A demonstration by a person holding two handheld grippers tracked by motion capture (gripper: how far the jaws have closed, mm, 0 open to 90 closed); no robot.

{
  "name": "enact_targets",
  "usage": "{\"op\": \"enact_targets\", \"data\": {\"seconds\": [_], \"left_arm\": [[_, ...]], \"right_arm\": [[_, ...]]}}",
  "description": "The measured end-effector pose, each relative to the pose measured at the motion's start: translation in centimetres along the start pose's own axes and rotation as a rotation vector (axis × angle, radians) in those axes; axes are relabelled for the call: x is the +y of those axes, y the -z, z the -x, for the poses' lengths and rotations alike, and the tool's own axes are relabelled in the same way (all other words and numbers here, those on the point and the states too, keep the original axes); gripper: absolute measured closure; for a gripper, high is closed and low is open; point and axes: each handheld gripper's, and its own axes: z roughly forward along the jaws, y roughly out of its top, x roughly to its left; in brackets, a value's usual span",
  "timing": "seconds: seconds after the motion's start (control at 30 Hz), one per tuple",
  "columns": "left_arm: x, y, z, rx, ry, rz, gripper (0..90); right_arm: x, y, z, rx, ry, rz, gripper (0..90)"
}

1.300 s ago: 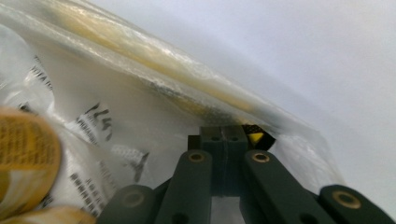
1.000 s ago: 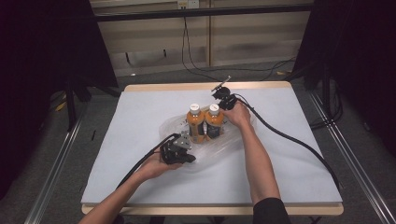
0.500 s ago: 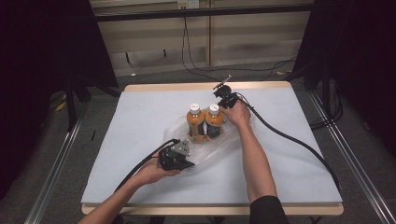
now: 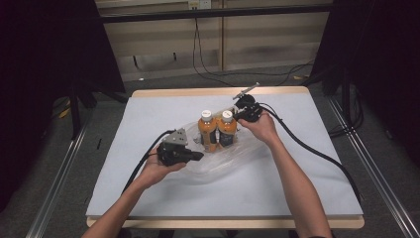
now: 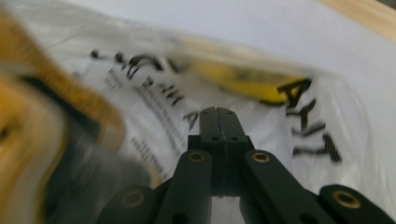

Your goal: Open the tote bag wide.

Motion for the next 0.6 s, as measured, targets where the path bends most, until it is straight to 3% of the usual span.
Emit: {"op": "enact_targets", "data": {"seconds": [0.07,0.13,0.2,0.23,0.27,0.33,0.53,0.6], "left_arm": [[-0.3,0.3,-1.1,0.038,0.030,0.007,90.0],[-1.0,-0.1,-2.4,0.080,0.055,-0.035,90.0],[-1.8,-1.1,-3.7,0.090,0.089,-0.069,90.0],[-1.8,-1.1,-3.7,0.090,0.089,-0.069,90.0],[-2.4,-2.0,-4.6,0.111,0.117,-0.097,90.0],[-2.8,-2.8,-5.3,0.116,0.133,-0.114,90.0],[-3.5,-3.6,-6.2,0.137,0.148,-0.159,90.0],[-3.6,-3.7,-6.1,0.150,0.151,-0.150,90.0]], "right_arm": [[-1.2,0.9,-0.2,0.013,0.008,0.014,90.0],[-2.4,1.6,-0.8,0.023,0.005,0.017,90.0],[-3.7,2.0,-1.6,0.030,0.016,0.002,90.0],[-3.7,2.0,-1.6,0.030,0.016,0.002,90.0],[-5.0,2.3,-2.3,0.031,0.029,-0.012,90.0],[-6.3,2.5,-2.7,0.015,0.035,-0.031,90.0],[-8.8,3.2,-3.5,0.031,0.045,-0.004,90.0],[-9.3,3.2,-3.7,0.025,0.052,0.001,90.0]]}}
